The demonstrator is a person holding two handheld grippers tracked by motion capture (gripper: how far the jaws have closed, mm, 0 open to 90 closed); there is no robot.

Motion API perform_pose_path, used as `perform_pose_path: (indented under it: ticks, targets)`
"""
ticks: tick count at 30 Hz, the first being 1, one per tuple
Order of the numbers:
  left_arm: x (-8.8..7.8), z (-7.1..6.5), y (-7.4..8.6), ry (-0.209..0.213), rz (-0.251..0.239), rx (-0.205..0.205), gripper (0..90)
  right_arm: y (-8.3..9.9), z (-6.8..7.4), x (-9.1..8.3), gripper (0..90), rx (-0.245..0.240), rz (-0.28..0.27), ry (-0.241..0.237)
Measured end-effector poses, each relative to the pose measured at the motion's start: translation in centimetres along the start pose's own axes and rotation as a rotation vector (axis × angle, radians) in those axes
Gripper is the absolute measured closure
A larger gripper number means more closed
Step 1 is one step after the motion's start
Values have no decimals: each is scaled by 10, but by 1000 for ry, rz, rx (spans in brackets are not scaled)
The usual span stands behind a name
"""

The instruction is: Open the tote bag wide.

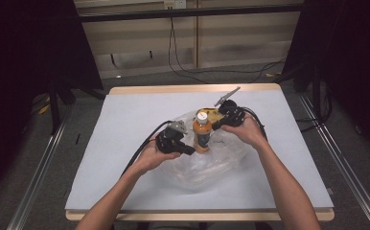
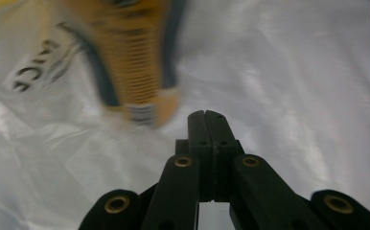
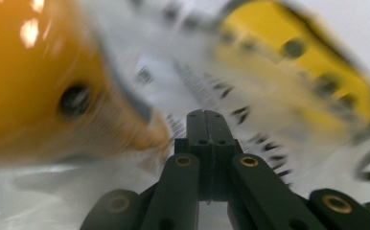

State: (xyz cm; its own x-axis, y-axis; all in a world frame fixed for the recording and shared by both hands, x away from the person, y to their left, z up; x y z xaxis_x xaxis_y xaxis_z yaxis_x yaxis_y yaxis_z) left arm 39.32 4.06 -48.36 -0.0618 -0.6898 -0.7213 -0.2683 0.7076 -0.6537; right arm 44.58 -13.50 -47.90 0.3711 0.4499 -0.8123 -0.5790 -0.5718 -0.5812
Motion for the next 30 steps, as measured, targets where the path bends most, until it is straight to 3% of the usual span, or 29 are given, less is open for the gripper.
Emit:
perform_pose_path:
  ticks: [2,3,8,10,11,13,18,21,23,27,30]
  targets:
    - [7,10,3,-1,28,-23,900,10,6,5,900,-4,19,-20]
    - [10,13,5,-29,52,-25,900,15,8,8,900,-14,37,-15]
    - [15,31,18,-45,76,-82,900,41,11,9,900,-30,49,-22]
    - [12,37,21,-31,47,-102,900,50,12,5,900,-21,44,-22]
    - [11,40,24,-52,51,-113,900,55,12,4,900,-17,36,-31]
    - [9,45,29,-40,40,-130,900,65,9,3,900,-2,29,-29]
    - [0,48,39,-53,27,-140,900,82,2,-8,900,7,2,-26]
    - [-5,49,46,-33,-19,-170,900,93,-1,-17,900,3,8,-8]
    - [-11,51,50,-70,22,-157,900,99,-2,-22,900,3,5,-9]
    - [-12,51,51,-61,11,-150,900,109,-8,-29,900,30,8,7]
    - [-9,49,48,-66,14,-146,900,106,-9,-27,900,33,3,22]
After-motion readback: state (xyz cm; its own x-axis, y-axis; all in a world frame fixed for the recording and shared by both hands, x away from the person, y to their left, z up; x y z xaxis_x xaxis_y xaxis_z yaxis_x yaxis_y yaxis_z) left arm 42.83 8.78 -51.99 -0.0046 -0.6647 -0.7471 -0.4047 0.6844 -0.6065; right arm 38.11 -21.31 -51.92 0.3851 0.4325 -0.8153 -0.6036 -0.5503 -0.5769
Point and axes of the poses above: each handheld gripper's, and its own axes: x roughly forward along the jaws, y roughly out of its underside, z roughly to its left, the point moved 6 cm from there along x, roughly forward along the jaws, and after that the axes turned 7 degrees about y, right-handed, at the moved point
